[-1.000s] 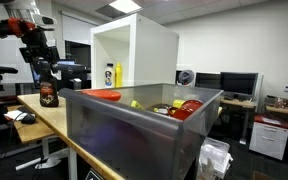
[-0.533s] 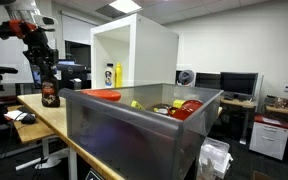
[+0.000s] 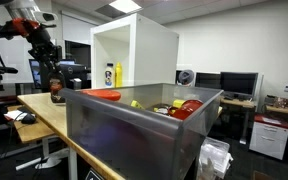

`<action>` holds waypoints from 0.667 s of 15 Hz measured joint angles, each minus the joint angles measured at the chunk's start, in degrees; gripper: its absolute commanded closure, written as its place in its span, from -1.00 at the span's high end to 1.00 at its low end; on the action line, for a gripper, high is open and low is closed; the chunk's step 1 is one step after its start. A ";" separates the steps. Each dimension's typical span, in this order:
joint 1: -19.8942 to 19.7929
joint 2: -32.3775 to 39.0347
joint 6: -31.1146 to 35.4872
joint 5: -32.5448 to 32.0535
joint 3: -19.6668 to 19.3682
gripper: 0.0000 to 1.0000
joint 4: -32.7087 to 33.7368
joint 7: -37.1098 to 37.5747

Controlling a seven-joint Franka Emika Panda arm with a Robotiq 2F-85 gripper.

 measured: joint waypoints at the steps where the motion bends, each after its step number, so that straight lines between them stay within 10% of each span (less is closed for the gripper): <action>1: -0.11 0.01 0.83 -0.01 0.09 -0.83 0.00 0.15; 10: -0.53 1.44 7.51 0.01 0.32 -0.83 -0.01 2.61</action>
